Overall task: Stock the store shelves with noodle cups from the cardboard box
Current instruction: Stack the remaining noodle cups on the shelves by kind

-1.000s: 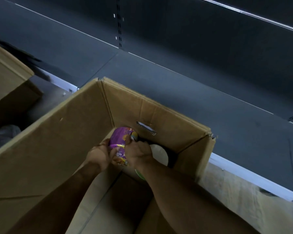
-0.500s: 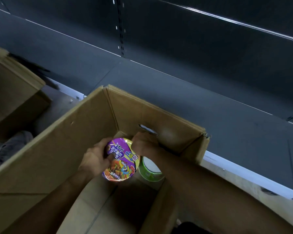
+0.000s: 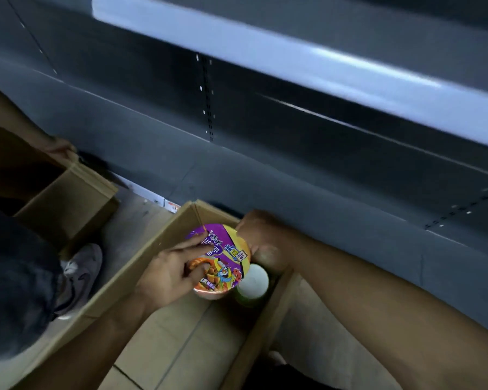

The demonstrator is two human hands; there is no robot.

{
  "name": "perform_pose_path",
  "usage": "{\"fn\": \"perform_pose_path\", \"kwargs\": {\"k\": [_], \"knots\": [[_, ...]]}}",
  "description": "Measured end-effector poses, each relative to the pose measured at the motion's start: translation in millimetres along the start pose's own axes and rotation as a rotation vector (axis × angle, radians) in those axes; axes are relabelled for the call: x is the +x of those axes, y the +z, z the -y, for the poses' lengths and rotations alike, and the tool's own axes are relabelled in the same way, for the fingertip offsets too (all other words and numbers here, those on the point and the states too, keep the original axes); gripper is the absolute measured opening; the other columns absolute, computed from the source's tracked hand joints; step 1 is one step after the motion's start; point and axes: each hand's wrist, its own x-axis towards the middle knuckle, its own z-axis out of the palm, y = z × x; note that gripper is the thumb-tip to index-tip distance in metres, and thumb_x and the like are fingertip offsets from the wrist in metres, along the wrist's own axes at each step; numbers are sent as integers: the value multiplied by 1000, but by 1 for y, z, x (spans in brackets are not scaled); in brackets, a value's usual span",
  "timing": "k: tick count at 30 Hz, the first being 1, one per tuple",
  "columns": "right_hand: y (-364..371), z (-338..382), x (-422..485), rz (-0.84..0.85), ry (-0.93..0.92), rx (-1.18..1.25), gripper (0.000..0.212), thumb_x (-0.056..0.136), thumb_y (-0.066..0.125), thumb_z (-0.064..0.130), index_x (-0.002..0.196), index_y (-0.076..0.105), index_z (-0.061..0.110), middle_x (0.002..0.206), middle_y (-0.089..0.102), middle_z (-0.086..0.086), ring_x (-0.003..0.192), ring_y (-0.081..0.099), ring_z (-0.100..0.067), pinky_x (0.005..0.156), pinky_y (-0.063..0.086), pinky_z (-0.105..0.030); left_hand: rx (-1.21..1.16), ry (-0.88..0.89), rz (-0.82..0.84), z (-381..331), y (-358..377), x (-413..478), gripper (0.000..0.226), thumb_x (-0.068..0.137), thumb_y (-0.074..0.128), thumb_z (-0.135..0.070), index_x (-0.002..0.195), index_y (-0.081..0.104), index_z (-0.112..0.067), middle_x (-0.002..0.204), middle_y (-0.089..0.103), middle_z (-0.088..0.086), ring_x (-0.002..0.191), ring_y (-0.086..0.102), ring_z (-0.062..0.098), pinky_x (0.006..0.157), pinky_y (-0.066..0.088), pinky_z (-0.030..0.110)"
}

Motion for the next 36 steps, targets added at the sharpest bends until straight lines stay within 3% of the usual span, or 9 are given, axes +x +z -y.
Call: {"fn": "perform_pose_path", "kwargs": {"k": [3, 7, 10, 15, 19, 21, 27, 30, 36], "knots": [[-44, 19, -43, 122, 31, 43, 26, 89, 50, 14, 101, 69, 0, 85, 72, -16, 80, 71, -24, 75, 58, -32, 53, 66, 16, -50, -43, -9, 56, 74, 48, -66, 121, 62, -39, 135, 45, -31, 118, 49, -9, 101, 41, 18], [-101, 38, -111, 199, 72, 82, 31, 92, 49, 15, 116, 63, 0, 105, 69, -20, 97, 68, -27, 90, 53, -36, 85, 166, 93, -116, -97, -23, 75, 69, 49, -80, 131, 54, -37, 143, 37, -29, 126, 43, -7, 104, 41, 22], [-138, 49, -159, 185, 91, 102, 33, 95, 45, 16, 119, 62, 2, 107, 68, -19, 99, 67, -26, 85, 53, -33, 115, 242, 161, -163, -136, -34, 90, 66, 37, -90, 138, 45, -37, 147, 30, -27, 130, 38, -7, 106, 39, 20], [-192, 65, -246, 143, 95, 145, 31, 98, 41, 14, 122, 58, 4, 110, 67, -20, 98, 66, -26, 86, 52, -34, 243, 385, 180, -234, -192, -49, 81, 75, 27, -86, 141, 37, -41, 149, 24, -28, 130, 38, -3, 107, 33, 20], [-227, 72, -309, 53, 83, 187, 30, 97, 41, 13, 120, 58, 9, 86, 69, -11, 74, 65, -17, 76, 54, -32, 321, 440, 218, -295, -234, -60, 88, 71, 14, -88, 144, 28, -42, 147, 12, -34, 128, 30, -11, 105, 31, 13], [-244, 73, -338, 3, 81, 209, 27, 95, 41, 12, 115, 60, 11, 76, 66, -6, 71, 65, -16, 74, 54, -31, 325, 491, 199, -323, -250, -64, 83, 75, 20, -85, 144, 32, -39, 147, 16, -31, 126, 33, -11, 102, 32, 11], [-292, 74, -420, -89, 68, 233, 27, 96, 42, 15, 115, 60, 7, 77, 64, -5, 80, 64, -18, 84, 53, -34, 184, 561, 128, -398, -281, -78, 79, 76, 37, -82, 136, 48, -32, 141, 36, -24, 126, 43, -5, 104, 40, 19], [-312, 70, -450, -164, 52, 254, 21, 95, 42, 13, 99, 62, 16, 71, 63, -4, 70, 63, -14, 80, 54, -34, 108, 556, 71, -435, -292, -85, 77, 71, 46, -81, 131, 54, -33, 136, 41, -24, 124, 45, -5, 103, 39, 17], [-348, 50, -502, -288, -45, 322, 25, 95, 48, 17, 108, 69, 15, 81, 66, -3, 71, 58, -16, 65, 53, -29, -11, 493, -24, -506, -306, -90, 76, 65, 60, -75, 120, 66, -23, 124, 61, -11, 109, 53, -12, 89, 42, 3]]}}
